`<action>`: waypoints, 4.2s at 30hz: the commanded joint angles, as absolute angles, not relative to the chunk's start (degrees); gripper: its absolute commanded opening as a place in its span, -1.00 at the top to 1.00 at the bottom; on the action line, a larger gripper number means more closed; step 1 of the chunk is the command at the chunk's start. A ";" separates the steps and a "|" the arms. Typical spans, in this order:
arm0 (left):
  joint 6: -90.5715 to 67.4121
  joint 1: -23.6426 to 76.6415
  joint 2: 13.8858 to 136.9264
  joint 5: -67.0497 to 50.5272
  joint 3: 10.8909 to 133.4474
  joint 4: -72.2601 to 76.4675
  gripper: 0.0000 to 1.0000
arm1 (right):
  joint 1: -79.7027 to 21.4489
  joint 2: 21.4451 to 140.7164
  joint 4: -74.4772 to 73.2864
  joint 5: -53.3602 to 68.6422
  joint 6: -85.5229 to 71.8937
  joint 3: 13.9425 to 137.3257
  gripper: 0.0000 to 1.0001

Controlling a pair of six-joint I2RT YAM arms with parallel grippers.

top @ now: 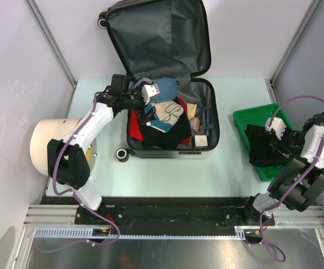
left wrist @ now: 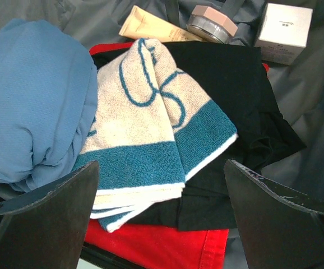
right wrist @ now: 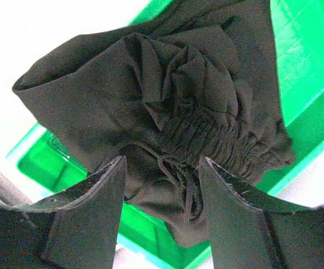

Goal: Open, take out, and arrange the luggage

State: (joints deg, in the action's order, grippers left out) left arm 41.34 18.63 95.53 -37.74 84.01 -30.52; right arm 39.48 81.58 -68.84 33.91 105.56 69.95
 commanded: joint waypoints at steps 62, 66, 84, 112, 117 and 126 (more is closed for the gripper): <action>20.04 17.75 100.81 -21.90 94.13 -26.72 -0.99 | 8.00 103.54 -33.76 22.59 34.90 67.32 -0.32; 18.55 17.23 102.12 -16.54 95.53 -26.72 -0.99 | 10.09 98.73 -35.41 22.23 35.94 67.59 -0.43; 41.57 18.45 124.01 -22.06 115.22 -26.63 -0.90 | 18.72 73.66 -32.79 38.41 34.63 71.72 -0.97; 13.45 28.12 99.76 -29.79 107.67 -26.72 0.99 | -22.84 73.74 9.15 34.88 60.90 64.07 -0.99; 9.85 29.26 98.18 -32.60 106.96 -26.63 0.99 | -26.80 74.44 5.80 35.16 66.70 63.90 -0.99; 10.11 31.55 96.77 -35.06 105.12 -26.63 1.00 | -30.32 78.13 2.46 27.09 78.04 63.81 -0.99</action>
State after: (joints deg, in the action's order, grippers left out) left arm 13.23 30.22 101.45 -30.89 104.22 -30.81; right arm -29.41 76.44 3.33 32.12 71.90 63.70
